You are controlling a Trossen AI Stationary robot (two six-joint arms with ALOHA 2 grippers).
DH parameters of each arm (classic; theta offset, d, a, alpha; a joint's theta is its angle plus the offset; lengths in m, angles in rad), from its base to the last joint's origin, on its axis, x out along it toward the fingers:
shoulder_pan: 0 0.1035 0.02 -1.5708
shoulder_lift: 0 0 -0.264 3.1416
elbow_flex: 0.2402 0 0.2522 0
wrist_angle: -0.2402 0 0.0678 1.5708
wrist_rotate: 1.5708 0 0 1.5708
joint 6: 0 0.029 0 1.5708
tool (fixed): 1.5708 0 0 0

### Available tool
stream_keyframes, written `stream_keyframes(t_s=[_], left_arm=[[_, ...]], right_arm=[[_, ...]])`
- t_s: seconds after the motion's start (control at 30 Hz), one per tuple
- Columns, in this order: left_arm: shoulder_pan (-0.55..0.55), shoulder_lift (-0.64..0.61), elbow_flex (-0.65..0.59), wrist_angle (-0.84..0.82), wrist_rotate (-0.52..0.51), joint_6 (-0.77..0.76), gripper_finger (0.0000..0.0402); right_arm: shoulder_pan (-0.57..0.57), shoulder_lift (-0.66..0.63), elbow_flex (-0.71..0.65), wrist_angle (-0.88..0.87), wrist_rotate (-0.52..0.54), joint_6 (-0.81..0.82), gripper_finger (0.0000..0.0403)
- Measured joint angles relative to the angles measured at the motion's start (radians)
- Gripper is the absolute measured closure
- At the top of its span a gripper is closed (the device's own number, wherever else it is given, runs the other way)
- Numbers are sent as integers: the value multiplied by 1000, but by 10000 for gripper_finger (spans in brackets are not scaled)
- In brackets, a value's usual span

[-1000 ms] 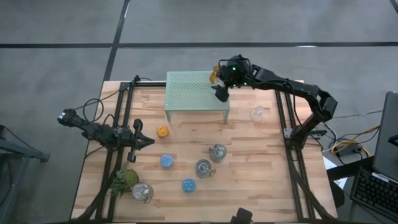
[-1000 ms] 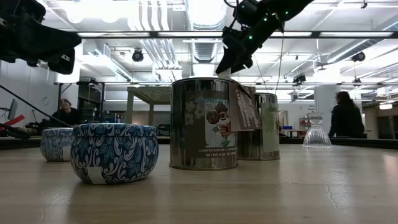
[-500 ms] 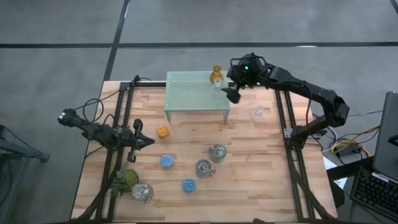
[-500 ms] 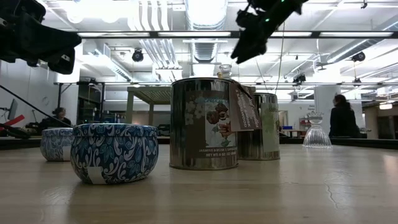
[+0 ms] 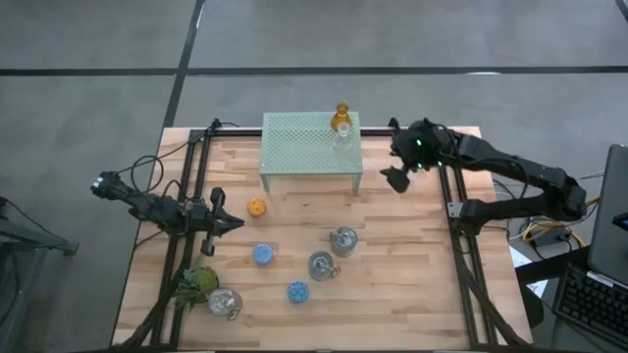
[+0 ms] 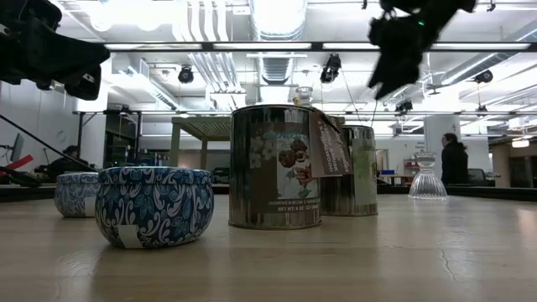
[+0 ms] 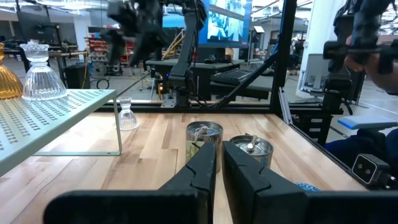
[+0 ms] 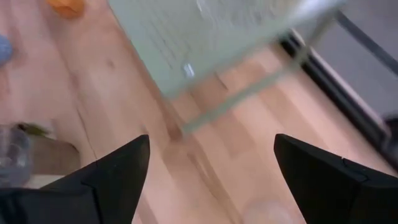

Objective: Pick & Place candle stick holders
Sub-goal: Put the transparent glass candle holder on the shelf

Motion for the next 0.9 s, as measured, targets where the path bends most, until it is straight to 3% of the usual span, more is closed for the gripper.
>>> stream_keyframes(t_s=[0.17,0.47,0.73,0.9], left_arm=[[0,0,0,0,0,0,371],[0,0,0,0,0,0,371],[0,0,0,0,0,0,371],[0,0,0,0,0,0,371]], right_arm=[[50,-96,-165,-18,159,154,75],[84,-146,-394,54,320,366,75],[84,-146,-481,170,380,400,75],[106,-166,-486,220,355,361,75]])
